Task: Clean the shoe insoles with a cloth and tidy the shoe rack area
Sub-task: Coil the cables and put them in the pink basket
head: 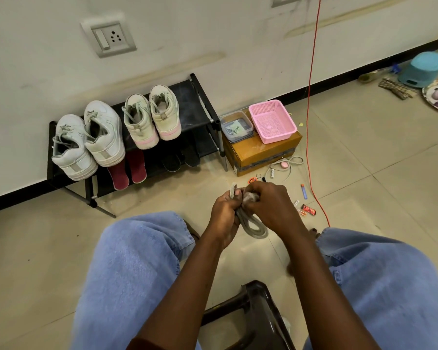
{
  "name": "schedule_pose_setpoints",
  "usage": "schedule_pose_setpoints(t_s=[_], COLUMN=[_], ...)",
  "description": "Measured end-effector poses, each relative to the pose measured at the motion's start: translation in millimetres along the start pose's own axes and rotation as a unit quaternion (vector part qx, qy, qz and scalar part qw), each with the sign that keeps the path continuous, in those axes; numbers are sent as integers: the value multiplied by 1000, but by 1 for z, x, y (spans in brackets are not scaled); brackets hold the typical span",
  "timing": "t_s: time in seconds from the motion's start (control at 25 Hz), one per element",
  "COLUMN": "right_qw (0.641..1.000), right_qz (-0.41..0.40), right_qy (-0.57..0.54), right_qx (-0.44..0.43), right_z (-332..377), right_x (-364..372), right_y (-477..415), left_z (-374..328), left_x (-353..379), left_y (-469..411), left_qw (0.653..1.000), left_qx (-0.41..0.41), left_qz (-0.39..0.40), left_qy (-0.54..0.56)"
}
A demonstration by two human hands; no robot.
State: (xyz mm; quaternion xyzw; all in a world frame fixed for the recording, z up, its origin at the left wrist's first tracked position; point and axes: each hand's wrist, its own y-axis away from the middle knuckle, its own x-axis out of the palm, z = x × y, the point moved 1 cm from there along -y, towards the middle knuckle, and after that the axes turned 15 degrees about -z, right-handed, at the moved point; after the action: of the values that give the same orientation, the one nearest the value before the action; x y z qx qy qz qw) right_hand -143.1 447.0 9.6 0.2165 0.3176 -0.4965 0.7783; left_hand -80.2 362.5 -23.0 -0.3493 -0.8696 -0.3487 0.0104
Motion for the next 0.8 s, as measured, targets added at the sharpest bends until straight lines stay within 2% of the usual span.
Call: schedule_pose_setpoints(t_s=[0.12,0.28,0.4,0.52,0.56,0.64,0.68,0.8], right_qw=[995,982,983,980,981,987,990,996], right_qz=[-47,-100,-122,-180,-171,-89,-49,-27], right_qy=[-66,-131,-109,-26,-20,-61,-70,-45], right_qx=[50,89,84,78,91,122,110,75], right_z=[0,-1,-7,-20,-26,-34,-39,-65], right_x=[9,18,23,29,31,38,43,58], right_y=[4,8,6,-2,-5,-10,-12,-30], left_z=[3,10,15,17,18,19,23,32], left_x=[1,3,10,19,24,35,40,59], left_y=[-3,-9,-11,-19,-24,-36,-46,-91], left_qw=[999,997,996,996,996,997,996,992], left_qx=[-16,-30,-44,-53,-55,-52,-50,-68], left_qz=[-24,-12,10,2,-12,-49,-71,-96], left_qy=[40,74,74,78,70,37,16,-43])
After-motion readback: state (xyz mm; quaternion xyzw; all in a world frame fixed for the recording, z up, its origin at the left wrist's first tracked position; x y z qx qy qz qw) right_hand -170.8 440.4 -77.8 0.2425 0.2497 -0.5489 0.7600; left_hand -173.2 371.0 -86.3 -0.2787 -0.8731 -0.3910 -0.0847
